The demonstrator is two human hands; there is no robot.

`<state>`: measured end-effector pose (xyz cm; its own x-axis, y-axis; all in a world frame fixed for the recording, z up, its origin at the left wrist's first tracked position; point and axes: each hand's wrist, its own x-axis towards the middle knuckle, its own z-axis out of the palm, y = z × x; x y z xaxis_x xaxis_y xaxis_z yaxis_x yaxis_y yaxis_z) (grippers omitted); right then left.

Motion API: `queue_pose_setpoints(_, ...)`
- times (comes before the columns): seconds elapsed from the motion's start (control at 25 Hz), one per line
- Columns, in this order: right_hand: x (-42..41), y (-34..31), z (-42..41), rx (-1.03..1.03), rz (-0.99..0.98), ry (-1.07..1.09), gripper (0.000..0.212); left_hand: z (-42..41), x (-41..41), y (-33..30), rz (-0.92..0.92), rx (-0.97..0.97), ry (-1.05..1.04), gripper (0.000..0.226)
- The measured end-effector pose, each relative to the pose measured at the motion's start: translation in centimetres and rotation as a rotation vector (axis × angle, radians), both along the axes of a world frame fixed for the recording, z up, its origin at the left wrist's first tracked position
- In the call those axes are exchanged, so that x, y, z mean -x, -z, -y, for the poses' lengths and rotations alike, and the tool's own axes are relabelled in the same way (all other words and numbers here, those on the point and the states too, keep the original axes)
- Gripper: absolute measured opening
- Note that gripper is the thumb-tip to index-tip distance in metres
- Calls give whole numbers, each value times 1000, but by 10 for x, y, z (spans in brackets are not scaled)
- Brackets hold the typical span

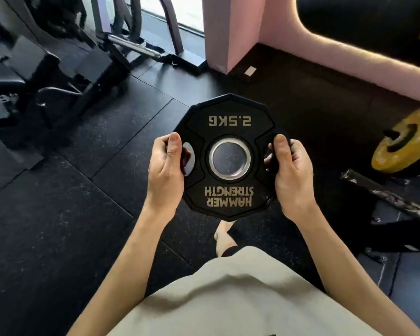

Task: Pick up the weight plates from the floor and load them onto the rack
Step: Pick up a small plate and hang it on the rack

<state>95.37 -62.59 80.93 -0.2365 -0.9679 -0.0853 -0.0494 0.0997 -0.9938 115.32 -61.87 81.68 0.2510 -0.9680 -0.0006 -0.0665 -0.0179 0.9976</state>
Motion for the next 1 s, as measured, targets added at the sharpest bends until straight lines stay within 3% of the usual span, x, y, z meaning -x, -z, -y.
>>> queue_pose_setpoints(0.24, 16, -7, 177, 16, 8, 65, 28, 197, 10, -1, 11, -9, 67, 40)
queue_pose_setpoints(0.52, 32, -10, 361, 32, 8, 143, 28, 394, 31, -6, -57, 5, 139, 28)
queue_pose_setpoints(1.0, 71, -22, 694, 72, 31, 452, 26, 782, 83, -21, -70, -15, 411, 29)
